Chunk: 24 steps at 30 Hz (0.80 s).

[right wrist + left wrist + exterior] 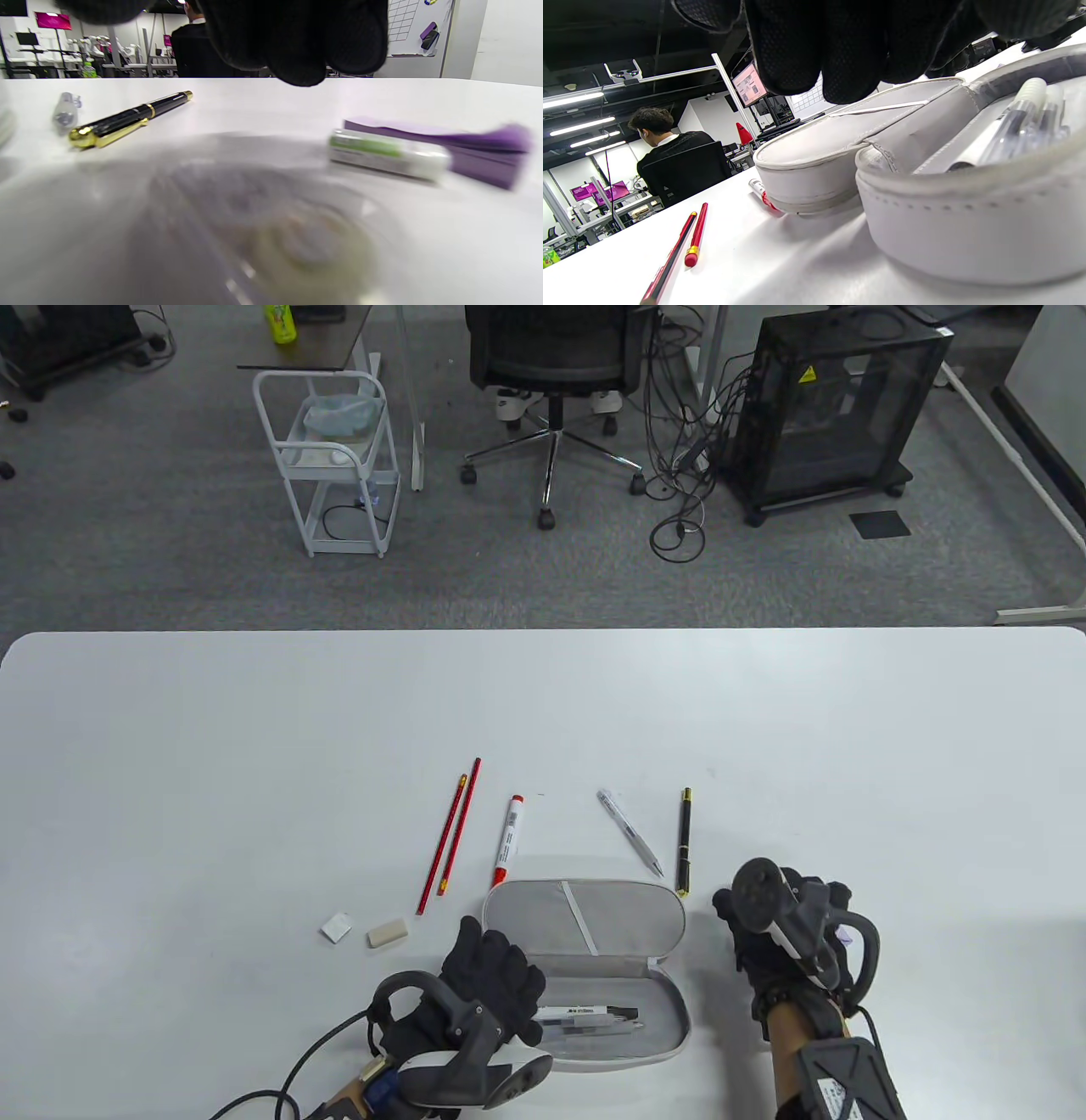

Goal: Pack double-layer zippered pencil case

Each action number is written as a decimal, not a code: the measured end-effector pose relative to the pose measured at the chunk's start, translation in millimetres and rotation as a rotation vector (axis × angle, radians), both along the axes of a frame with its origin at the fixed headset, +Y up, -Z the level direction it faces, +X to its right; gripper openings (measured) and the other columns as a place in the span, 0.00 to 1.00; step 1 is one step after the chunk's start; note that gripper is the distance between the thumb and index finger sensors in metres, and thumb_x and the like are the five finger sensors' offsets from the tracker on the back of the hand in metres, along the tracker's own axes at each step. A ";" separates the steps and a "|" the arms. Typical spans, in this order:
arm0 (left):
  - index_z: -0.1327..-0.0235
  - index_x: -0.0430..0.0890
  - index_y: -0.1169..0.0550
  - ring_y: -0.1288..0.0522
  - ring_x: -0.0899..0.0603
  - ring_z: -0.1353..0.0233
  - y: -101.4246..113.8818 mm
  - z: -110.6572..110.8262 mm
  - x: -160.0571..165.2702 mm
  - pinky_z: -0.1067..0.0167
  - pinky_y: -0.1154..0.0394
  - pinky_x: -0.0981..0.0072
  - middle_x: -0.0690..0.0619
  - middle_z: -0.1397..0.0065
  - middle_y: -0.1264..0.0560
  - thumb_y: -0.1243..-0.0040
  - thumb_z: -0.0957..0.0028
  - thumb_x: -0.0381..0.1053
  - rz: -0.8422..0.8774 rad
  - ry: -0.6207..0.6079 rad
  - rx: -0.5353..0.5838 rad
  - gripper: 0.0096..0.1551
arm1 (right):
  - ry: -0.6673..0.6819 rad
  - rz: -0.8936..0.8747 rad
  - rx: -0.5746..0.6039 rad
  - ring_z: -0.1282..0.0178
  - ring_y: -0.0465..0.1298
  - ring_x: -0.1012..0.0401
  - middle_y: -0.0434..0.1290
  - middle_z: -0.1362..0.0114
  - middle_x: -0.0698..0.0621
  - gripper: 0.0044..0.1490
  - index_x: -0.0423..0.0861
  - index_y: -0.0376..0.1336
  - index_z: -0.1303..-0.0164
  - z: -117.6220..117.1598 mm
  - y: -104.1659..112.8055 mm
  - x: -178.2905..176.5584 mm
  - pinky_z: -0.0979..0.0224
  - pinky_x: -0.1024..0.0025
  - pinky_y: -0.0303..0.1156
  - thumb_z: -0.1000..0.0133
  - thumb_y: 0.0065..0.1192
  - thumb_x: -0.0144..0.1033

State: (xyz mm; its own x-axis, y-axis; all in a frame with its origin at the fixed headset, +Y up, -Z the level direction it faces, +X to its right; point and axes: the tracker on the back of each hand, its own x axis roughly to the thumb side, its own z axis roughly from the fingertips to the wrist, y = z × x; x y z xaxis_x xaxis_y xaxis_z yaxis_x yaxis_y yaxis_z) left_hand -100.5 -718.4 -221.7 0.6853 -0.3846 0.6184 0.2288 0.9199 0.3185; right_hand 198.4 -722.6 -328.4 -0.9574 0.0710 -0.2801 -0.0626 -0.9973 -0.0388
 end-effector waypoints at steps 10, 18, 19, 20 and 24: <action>0.42 0.56 0.23 0.23 0.39 0.29 8.7 -2.1 -12.1 0.29 0.36 0.39 0.55 0.33 0.20 0.48 0.56 0.70 0.044 0.025 -0.011 0.33 | -0.067 0.095 -0.198 0.29 0.71 0.45 0.72 0.27 0.44 0.45 0.49 0.66 0.30 -68.2 -18.7 -38.5 0.23 0.41 0.52 0.53 0.58 0.63; 0.42 0.56 0.23 0.23 0.38 0.29 11.9 0.6 -14.7 0.29 0.35 0.38 0.54 0.33 0.20 0.48 0.56 0.70 0.061 0.016 -0.041 0.33 | -0.097 0.233 -0.221 0.33 0.74 0.47 0.77 0.33 0.47 0.38 0.49 0.70 0.38 -89.1 -20.9 -39.4 0.23 0.41 0.54 0.55 0.68 0.57; 0.42 0.56 0.23 0.23 0.38 0.29 12.3 0.8 -14.7 0.29 0.36 0.38 0.54 0.33 0.20 0.48 0.56 0.70 0.061 0.016 -0.038 0.33 | -0.112 0.189 -0.191 0.34 0.75 0.47 0.78 0.35 0.47 0.36 0.48 0.71 0.40 -90.7 -21.3 -36.8 0.24 0.41 0.55 0.56 0.69 0.55; 0.42 0.55 0.23 0.23 0.38 0.29 12.2 0.5 -14.9 0.29 0.35 0.38 0.54 0.33 0.20 0.48 0.56 0.70 0.059 0.018 -0.037 0.33 | -0.114 0.154 -0.188 0.35 0.75 0.46 0.79 0.37 0.45 0.34 0.47 0.71 0.42 -92.2 -21.9 -35.8 0.24 0.41 0.54 0.56 0.71 0.52; 0.42 0.55 0.22 0.23 0.38 0.29 11.5 -0.8 -16.2 0.29 0.35 0.38 0.54 0.33 0.20 0.48 0.56 0.70 0.064 0.022 -0.057 0.33 | -0.052 0.201 -0.216 0.38 0.76 0.48 0.79 0.41 0.46 0.33 0.44 0.71 0.43 -95.0 -24.8 -38.6 0.24 0.41 0.53 0.54 0.69 0.51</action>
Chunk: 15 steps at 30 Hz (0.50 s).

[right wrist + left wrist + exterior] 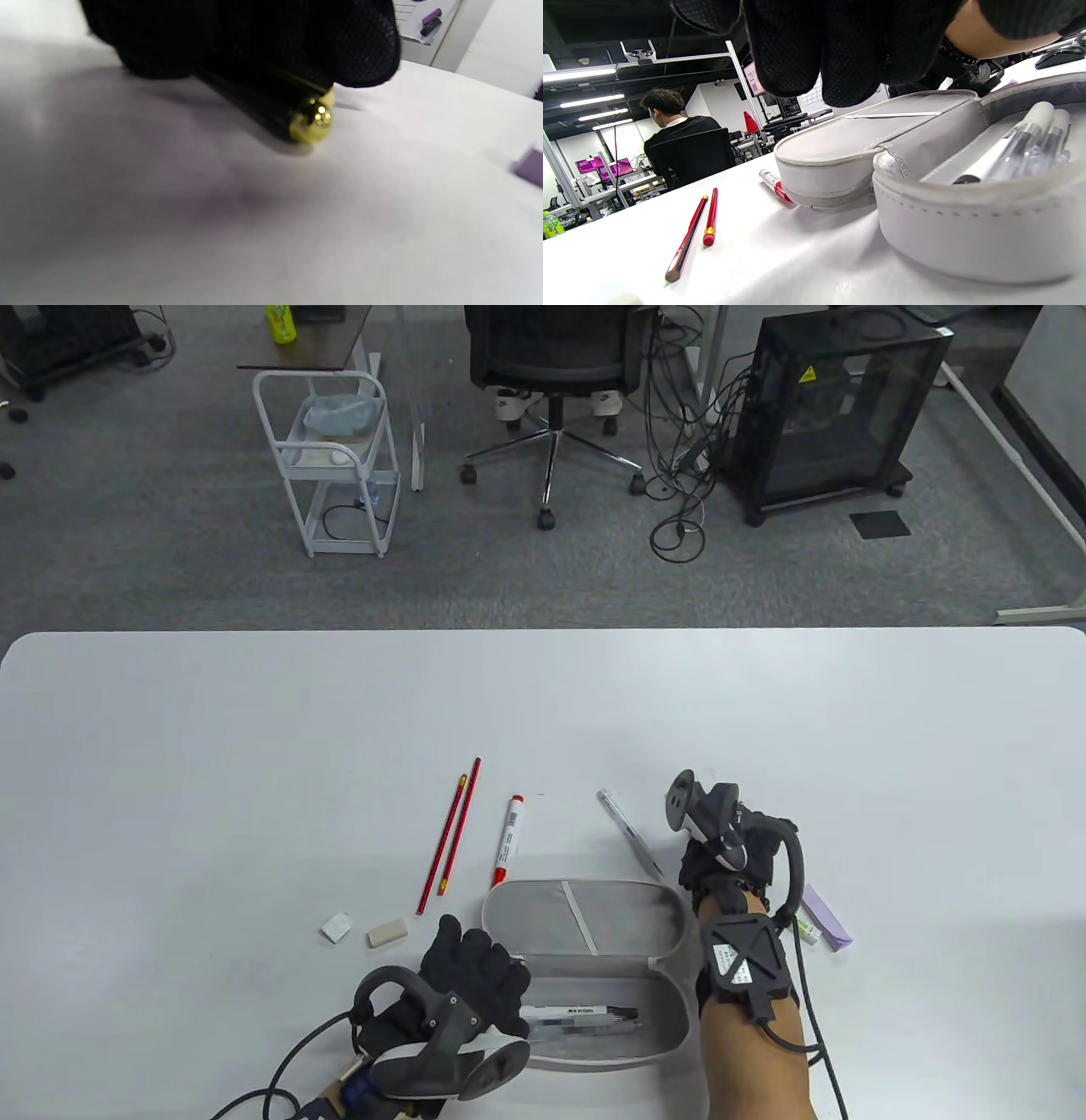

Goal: Pack double-layer zippered pencil case

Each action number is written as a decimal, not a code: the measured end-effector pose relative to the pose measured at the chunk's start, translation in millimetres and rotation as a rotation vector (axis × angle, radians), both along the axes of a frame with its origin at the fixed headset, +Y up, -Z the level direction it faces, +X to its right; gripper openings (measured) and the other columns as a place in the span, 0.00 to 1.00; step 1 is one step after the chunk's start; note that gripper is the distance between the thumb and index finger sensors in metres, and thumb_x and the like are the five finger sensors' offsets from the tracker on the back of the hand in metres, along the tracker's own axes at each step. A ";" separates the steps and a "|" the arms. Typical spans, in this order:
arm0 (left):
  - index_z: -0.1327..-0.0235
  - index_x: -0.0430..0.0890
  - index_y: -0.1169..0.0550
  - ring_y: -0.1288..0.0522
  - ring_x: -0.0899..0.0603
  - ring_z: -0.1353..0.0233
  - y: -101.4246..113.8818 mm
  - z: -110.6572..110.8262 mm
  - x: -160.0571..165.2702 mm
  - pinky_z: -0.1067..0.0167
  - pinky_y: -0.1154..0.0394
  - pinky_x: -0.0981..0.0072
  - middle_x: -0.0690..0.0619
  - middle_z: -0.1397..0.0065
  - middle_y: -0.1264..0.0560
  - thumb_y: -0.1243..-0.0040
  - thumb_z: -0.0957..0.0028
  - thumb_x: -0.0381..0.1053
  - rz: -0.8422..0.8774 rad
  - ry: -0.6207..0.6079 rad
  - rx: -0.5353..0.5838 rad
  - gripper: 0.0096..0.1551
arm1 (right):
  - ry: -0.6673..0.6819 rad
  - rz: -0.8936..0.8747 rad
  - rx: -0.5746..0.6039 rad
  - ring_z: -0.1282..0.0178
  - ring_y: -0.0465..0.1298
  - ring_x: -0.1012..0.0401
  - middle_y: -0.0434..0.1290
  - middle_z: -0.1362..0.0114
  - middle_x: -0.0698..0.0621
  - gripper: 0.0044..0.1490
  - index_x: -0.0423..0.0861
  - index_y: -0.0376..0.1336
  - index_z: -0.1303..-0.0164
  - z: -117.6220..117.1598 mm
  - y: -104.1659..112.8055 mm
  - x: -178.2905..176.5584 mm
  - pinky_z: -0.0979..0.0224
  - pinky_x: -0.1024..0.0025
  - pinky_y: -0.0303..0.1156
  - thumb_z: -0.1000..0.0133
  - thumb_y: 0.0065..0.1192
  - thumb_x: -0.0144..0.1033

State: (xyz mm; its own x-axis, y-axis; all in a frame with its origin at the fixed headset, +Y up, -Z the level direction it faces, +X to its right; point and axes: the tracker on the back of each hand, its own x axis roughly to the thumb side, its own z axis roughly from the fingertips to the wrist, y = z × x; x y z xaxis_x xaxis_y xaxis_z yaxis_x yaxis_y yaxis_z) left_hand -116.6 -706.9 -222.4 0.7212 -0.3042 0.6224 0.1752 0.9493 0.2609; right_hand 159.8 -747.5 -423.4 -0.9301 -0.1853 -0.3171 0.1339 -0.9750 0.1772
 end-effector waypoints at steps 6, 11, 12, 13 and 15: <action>0.43 0.56 0.22 0.23 0.38 0.29 2.2 -1.6 -3.8 0.29 0.36 0.38 0.55 0.33 0.20 0.48 0.56 0.70 0.007 0.006 0.022 0.33 | 0.089 0.078 0.072 0.37 0.74 0.49 0.78 0.40 0.48 0.33 0.46 0.70 0.43 11.6 10.3 -2.3 0.23 0.40 0.51 0.53 0.66 0.54; 0.42 0.55 0.22 0.23 0.38 0.29 1.5 -10.5 -12.2 0.29 0.36 0.38 0.54 0.33 0.20 0.48 0.56 0.70 0.015 0.042 -0.004 0.33 | 0.334 -0.033 0.214 0.36 0.74 0.50 0.76 0.39 0.49 0.33 0.47 0.69 0.42 50.4 48.5 -21.3 0.23 0.41 0.51 0.52 0.65 0.54; 0.42 0.55 0.22 0.23 0.38 0.29 1.7 -10.8 -13.1 0.29 0.36 0.38 0.54 0.33 0.20 0.48 0.56 0.70 0.012 0.042 0.005 0.33 | 0.404 -0.067 0.248 0.36 0.74 0.50 0.76 0.39 0.49 0.33 0.47 0.69 0.42 65.2 54.7 -28.9 0.23 0.41 0.51 0.52 0.65 0.54; 0.42 0.55 0.22 0.23 0.38 0.29 1.9 -10.9 -13.6 0.29 0.36 0.38 0.54 0.33 0.20 0.48 0.56 0.70 0.009 0.043 0.009 0.33 | 0.469 -0.094 0.274 0.36 0.74 0.50 0.76 0.39 0.49 0.33 0.47 0.69 0.42 79.3 58.1 -36.2 0.23 0.41 0.52 0.52 0.65 0.54; 0.43 0.55 0.22 0.23 0.38 0.29 3.6 -10.6 -15.2 0.29 0.36 0.38 0.54 0.33 0.20 0.48 0.56 0.70 0.013 0.048 0.017 0.33 | 0.574 -0.135 0.292 0.36 0.74 0.50 0.76 0.39 0.49 0.33 0.47 0.69 0.42 106.4 59.7 -50.5 0.23 0.41 0.52 0.52 0.65 0.54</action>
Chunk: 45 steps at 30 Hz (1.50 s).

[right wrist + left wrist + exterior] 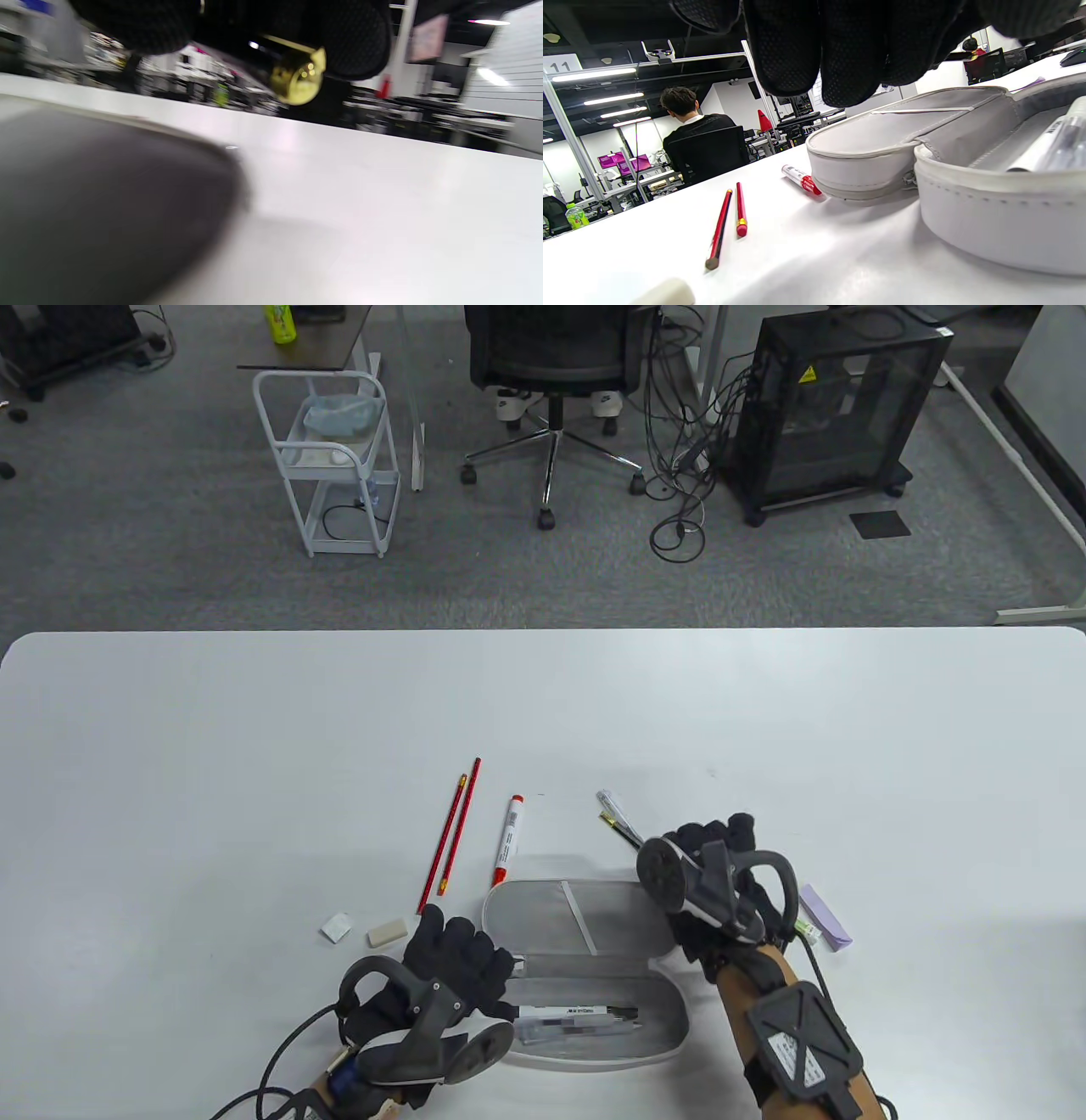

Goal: Pack double-layer zippered pencil case

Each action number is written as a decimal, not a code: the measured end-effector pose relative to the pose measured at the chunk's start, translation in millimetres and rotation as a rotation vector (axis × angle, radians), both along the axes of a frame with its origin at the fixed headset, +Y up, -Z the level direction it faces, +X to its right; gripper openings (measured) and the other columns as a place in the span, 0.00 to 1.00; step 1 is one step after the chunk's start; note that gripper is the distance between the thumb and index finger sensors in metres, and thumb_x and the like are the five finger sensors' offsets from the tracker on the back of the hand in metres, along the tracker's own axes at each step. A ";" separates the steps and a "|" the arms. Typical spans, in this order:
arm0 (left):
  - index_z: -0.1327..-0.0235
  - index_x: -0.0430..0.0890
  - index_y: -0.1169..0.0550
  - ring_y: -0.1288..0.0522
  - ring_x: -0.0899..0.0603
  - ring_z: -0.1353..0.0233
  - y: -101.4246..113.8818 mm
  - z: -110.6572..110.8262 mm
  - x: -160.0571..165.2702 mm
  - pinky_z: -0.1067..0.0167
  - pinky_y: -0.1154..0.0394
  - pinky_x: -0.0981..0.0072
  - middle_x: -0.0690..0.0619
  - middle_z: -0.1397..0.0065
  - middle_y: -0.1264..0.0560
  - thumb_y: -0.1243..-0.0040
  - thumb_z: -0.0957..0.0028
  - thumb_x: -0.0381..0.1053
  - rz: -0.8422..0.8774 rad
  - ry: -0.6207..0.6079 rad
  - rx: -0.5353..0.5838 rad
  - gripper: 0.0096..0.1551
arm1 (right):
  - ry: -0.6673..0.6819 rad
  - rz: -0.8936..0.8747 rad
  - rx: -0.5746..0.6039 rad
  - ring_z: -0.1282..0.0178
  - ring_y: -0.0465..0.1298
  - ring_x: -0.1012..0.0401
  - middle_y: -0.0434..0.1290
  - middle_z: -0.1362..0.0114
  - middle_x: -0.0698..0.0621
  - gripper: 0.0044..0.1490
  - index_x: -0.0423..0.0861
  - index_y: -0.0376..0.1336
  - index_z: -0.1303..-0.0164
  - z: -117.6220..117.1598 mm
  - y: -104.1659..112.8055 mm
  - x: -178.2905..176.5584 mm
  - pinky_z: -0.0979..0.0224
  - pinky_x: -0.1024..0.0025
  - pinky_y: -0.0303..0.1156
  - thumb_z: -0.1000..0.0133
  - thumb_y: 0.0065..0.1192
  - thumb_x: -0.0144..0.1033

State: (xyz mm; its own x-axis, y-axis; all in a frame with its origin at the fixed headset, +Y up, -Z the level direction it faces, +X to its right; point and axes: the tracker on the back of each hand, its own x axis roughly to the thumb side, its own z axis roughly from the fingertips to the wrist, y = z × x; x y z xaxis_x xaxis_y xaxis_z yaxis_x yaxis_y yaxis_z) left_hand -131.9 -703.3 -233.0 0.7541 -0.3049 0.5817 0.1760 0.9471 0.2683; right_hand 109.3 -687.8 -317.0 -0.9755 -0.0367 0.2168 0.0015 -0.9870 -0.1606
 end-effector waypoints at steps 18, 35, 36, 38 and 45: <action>0.43 0.55 0.22 0.23 0.38 0.29 8.6 -5.9 -16.1 0.29 0.35 0.38 0.55 0.34 0.20 0.49 0.56 0.70 0.040 0.064 0.012 0.32 | 0.237 0.158 0.014 0.33 0.74 0.51 0.76 0.34 0.51 0.34 0.51 0.68 0.37 85.1 -52.2 -41.6 0.23 0.43 0.53 0.52 0.62 0.53; 0.41 0.55 0.23 0.24 0.36 0.28 -0.3 -79.6 -60.3 0.28 0.37 0.37 0.53 0.32 0.21 0.46 0.55 0.70 -0.075 0.498 -0.094 0.33 | 0.172 -0.062 0.054 0.32 0.73 0.49 0.75 0.32 0.49 0.36 0.50 0.67 0.35 84.3 -20.8 -6.1 0.23 0.43 0.53 0.52 0.61 0.55; 0.40 0.55 0.24 0.24 0.37 0.27 -5.4 -86.6 -60.1 0.28 0.37 0.37 0.53 0.31 0.21 0.46 0.56 0.70 -0.110 0.519 -0.112 0.34 | 0.167 -0.073 0.056 0.32 0.73 0.49 0.75 0.32 0.49 0.36 0.50 0.67 0.35 84.3 -19.6 -4.1 0.23 0.43 0.53 0.52 0.61 0.55; 0.39 0.56 0.24 0.25 0.37 0.27 -13.2 -95.3 -57.2 0.28 0.37 0.37 0.53 0.30 0.22 0.45 0.57 0.71 -0.130 0.533 -0.127 0.35 | 0.162 -0.085 0.053 0.32 0.73 0.49 0.75 0.32 0.49 0.36 0.50 0.67 0.35 84.2 -18.3 -1.7 0.23 0.43 0.53 0.52 0.61 0.55; 0.40 0.57 0.23 0.28 0.36 0.24 -33.2 -122.4 -41.1 0.26 0.40 0.35 0.53 0.28 0.23 0.45 0.58 0.72 -0.326 0.643 -0.195 0.35 | 0.155 -0.101 0.041 0.32 0.73 0.49 0.75 0.32 0.49 0.37 0.50 0.67 0.35 84.0 -16.6 2.5 0.23 0.43 0.53 0.52 0.60 0.56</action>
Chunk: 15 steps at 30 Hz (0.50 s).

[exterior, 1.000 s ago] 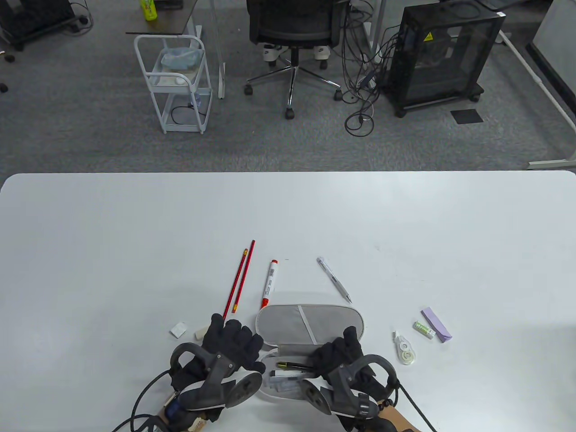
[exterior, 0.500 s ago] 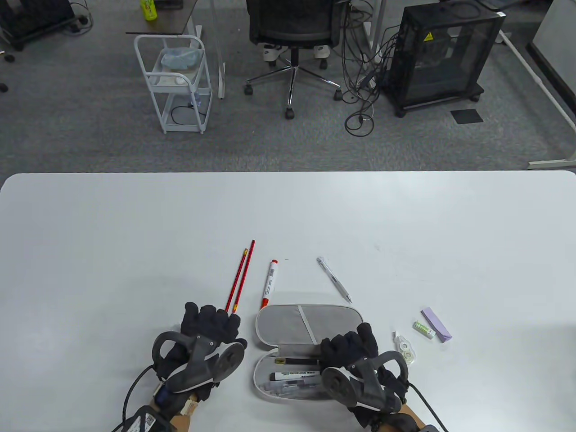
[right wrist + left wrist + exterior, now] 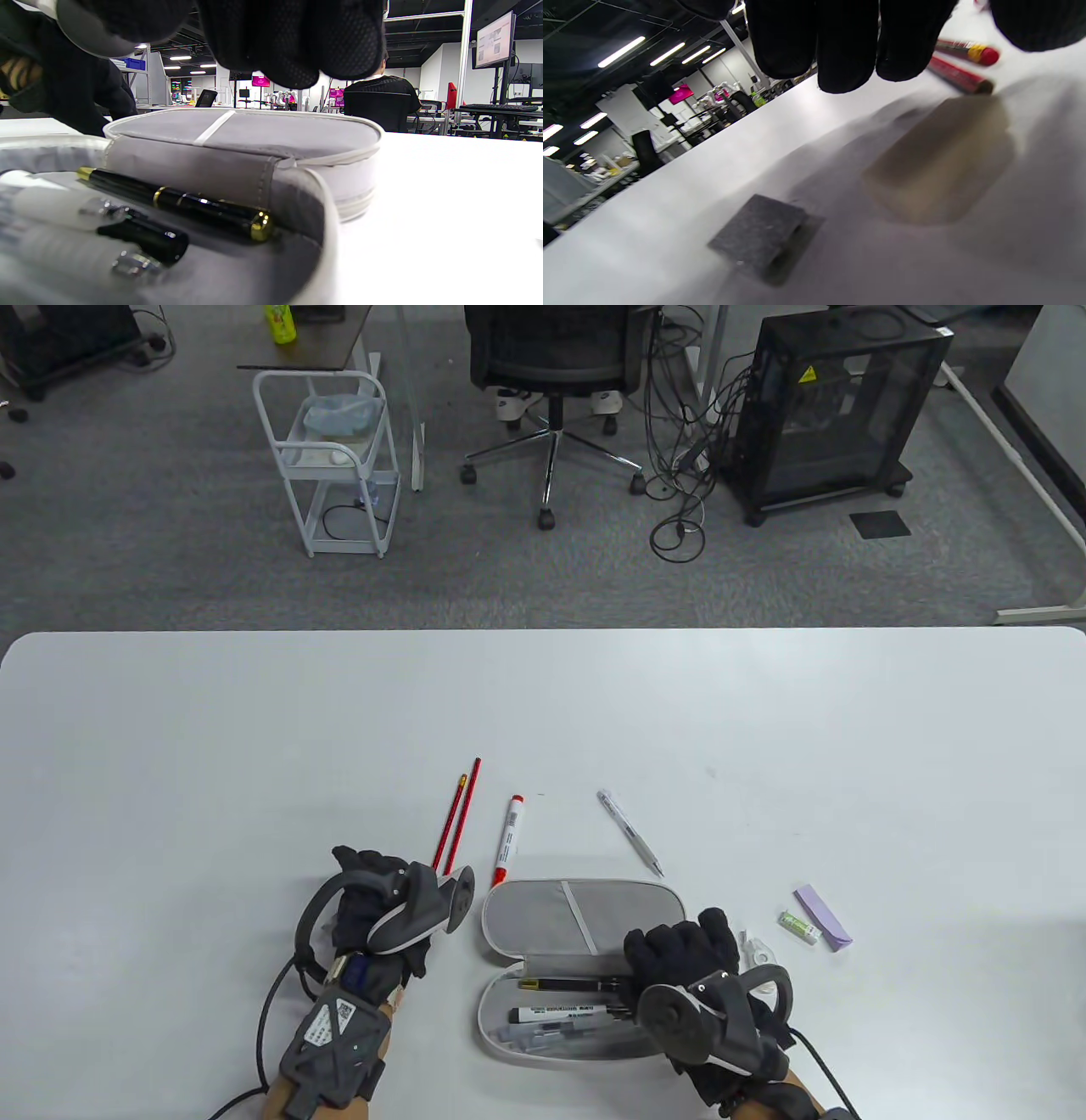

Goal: Pack double-layer zippered pencil case

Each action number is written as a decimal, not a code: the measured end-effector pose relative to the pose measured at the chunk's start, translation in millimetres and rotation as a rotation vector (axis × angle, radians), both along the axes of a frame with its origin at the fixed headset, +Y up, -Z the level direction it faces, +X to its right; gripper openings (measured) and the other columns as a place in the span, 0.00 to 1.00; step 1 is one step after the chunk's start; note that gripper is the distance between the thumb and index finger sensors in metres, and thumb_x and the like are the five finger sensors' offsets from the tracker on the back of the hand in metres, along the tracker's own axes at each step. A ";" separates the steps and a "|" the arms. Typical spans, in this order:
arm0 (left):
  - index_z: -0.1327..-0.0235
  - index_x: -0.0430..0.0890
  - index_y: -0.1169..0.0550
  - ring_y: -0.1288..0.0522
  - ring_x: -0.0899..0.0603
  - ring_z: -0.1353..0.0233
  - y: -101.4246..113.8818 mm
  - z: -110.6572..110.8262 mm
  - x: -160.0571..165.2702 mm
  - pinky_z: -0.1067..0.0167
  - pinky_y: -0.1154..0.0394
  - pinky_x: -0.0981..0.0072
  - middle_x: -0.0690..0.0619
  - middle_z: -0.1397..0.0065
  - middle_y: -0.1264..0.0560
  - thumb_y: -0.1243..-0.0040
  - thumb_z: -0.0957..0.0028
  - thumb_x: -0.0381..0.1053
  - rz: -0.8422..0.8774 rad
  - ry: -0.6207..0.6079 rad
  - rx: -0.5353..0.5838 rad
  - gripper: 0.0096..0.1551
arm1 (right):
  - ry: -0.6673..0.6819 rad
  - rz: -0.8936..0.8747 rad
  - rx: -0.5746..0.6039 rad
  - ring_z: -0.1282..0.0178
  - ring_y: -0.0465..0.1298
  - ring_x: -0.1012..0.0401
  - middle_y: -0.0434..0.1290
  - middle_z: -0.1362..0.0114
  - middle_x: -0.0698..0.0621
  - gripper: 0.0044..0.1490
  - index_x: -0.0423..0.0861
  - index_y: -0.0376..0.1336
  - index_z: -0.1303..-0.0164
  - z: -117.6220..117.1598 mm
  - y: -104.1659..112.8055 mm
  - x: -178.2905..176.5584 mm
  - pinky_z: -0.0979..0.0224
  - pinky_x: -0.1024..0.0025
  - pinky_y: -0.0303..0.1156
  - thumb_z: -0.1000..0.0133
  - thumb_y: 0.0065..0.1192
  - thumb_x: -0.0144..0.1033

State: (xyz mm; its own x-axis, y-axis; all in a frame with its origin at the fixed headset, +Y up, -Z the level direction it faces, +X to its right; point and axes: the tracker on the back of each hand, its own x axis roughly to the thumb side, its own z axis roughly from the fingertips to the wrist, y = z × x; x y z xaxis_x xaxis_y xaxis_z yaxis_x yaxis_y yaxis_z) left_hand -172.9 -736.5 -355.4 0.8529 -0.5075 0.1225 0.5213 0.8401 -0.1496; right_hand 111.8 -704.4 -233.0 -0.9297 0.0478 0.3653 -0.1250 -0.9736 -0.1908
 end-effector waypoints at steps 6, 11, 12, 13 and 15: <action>0.42 0.56 0.23 0.30 0.35 0.22 -4.4 -19.1 -5.2 0.25 0.43 0.34 0.55 0.30 0.21 0.44 0.60 0.73 0.036 0.076 -0.105 0.37 | -0.006 -0.019 -0.029 0.32 0.73 0.49 0.75 0.32 0.49 0.38 0.49 0.67 0.34 -2.6 -0.7 4.5 0.23 0.43 0.53 0.52 0.60 0.57; 0.46 0.55 0.20 0.27 0.36 0.24 -6.8 -34.6 -16.1 0.25 0.42 0.34 0.54 0.33 0.19 0.42 0.62 0.72 0.085 0.175 -0.085 0.35 | -0.017 -0.025 -0.042 0.32 0.73 0.49 0.75 0.32 0.48 0.38 0.49 0.67 0.34 -4.6 -0.9 7.6 0.23 0.43 0.53 0.52 0.60 0.57; 0.46 0.54 0.20 0.27 0.36 0.24 -7.6 -36.8 -18.1 0.25 0.42 0.34 0.54 0.34 0.19 0.41 0.62 0.71 0.100 0.190 -0.084 0.35 | -0.018 -0.026 -0.042 0.32 0.73 0.49 0.75 0.32 0.48 0.38 0.49 0.67 0.34 -4.7 -0.8 8.0 0.23 0.43 0.53 0.52 0.60 0.57; 0.47 0.54 0.19 0.26 0.37 0.25 -7.8 -39.6 -20.8 0.26 0.42 0.34 0.54 0.35 0.18 0.40 0.63 0.71 0.120 0.211 -0.077 0.34 | -0.020 -0.027 -0.044 0.32 0.73 0.49 0.75 0.32 0.48 0.38 0.49 0.67 0.34 -4.9 -0.7 8.5 0.23 0.43 0.53 0.52 0.60 0.57; 0.50 0.54 0.18 0.24 0.38 0.27 -8.4 -43.8 -23.9 0.26 0.40 0.35 0.54 0.37 0.17 0.37 0.64 0.69 0.165 0.245 -0.053 0.32 | -0.024 -0.026 -0.048 0.32 0.73 0.49 0.75 0.32 0.48 0.38 0.49 0.67 0.34 -5.4 -1.0 9.1 0.23 0.43 0.53 0.52 0.60 0.57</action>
State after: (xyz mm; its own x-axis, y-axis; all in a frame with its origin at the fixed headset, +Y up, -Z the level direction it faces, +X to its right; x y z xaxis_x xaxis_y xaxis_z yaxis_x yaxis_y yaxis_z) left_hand -196.8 -744.9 -399.2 0.9308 -0.3579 -0.0747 0.3213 0.8982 -0.3001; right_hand 120.8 -705.4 -238.5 -0.9361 0.0894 0.3401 -0.1468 -0.9782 -0.1469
